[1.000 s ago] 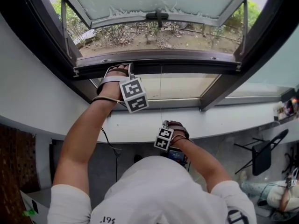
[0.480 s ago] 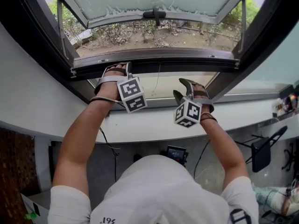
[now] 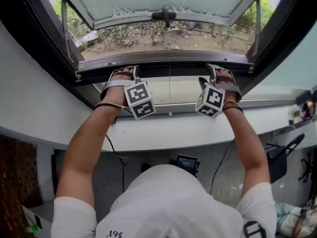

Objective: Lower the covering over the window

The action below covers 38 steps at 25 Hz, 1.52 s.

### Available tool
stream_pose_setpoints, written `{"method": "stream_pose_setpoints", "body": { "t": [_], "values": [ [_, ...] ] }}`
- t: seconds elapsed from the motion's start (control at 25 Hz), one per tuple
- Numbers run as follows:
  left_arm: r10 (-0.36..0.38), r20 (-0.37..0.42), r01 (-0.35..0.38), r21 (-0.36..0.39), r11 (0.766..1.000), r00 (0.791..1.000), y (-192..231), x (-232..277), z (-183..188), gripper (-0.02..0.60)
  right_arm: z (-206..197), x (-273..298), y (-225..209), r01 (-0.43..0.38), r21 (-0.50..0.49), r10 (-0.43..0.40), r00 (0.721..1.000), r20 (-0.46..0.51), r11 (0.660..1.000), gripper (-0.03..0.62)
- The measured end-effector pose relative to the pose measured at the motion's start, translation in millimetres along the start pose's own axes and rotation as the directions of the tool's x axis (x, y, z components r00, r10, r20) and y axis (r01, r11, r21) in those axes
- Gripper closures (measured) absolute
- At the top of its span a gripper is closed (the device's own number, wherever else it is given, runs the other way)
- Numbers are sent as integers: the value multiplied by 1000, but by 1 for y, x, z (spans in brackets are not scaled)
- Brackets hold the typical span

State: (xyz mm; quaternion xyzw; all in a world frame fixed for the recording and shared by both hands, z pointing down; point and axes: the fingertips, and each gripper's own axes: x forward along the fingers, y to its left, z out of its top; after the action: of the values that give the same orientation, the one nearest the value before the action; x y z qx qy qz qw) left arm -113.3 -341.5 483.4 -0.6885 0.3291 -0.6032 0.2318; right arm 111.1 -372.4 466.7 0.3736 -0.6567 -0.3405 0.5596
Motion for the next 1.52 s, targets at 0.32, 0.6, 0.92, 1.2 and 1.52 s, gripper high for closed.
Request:
{"method": "stream_pose_setpoints", "body": {
  "t": [0.32,0.6,0.92,1.2,1.52],
  "values": [
    [6,8,-6,-4,1000,1000,0,0,1,295,-7,8,3,-19,-49,16,999,-45,999,333],
    [12,13,-12,7,1000,1000,0,0,0,295,-7,5,2,-89,-61,84,994,-73,994,357],
    [5,27,-4,-3,1000,1000,1,2,0,295,-8,7,4,-102,-88,91,989,-117,991,395],
    [-1,25,2,-9,1000,1000,0,3,0,295,-9,9,7,-119,-101,104,984,-142,988,395],
    [-2,37,4,-33,999,999,2,5,2,295,-9,12,3,-98,-106,84,988,-128,990,398]
  ]
}}
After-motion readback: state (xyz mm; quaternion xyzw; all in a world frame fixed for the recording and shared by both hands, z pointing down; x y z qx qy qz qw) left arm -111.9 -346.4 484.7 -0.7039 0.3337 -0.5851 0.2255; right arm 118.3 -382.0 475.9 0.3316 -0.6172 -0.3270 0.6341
